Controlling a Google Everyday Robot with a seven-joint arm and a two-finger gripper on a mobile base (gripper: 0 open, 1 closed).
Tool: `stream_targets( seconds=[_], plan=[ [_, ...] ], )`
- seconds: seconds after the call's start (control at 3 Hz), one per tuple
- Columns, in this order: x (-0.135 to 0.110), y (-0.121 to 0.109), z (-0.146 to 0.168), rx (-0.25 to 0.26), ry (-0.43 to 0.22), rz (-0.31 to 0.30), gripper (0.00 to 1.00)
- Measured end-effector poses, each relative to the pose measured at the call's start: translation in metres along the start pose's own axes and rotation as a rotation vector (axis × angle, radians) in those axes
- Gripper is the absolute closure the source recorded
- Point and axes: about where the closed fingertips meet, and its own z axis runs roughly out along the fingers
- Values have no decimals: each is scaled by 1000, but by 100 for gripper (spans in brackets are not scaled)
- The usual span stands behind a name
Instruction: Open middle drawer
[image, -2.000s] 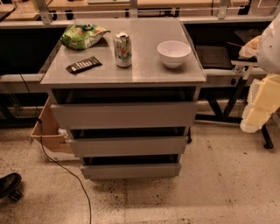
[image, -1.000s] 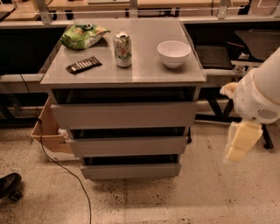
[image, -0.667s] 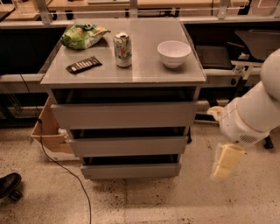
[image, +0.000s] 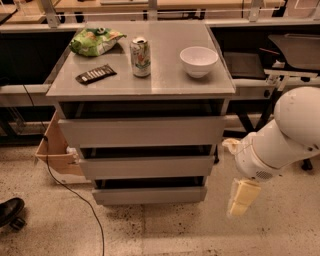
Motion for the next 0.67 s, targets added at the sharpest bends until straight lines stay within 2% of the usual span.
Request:
stream_targets(
  seconds=[0.33,0.67],
  plan=[
    [4,7,24,-19,-42,39,0],
    [-1,11,76,-60,-111,86,0]
  ],
)
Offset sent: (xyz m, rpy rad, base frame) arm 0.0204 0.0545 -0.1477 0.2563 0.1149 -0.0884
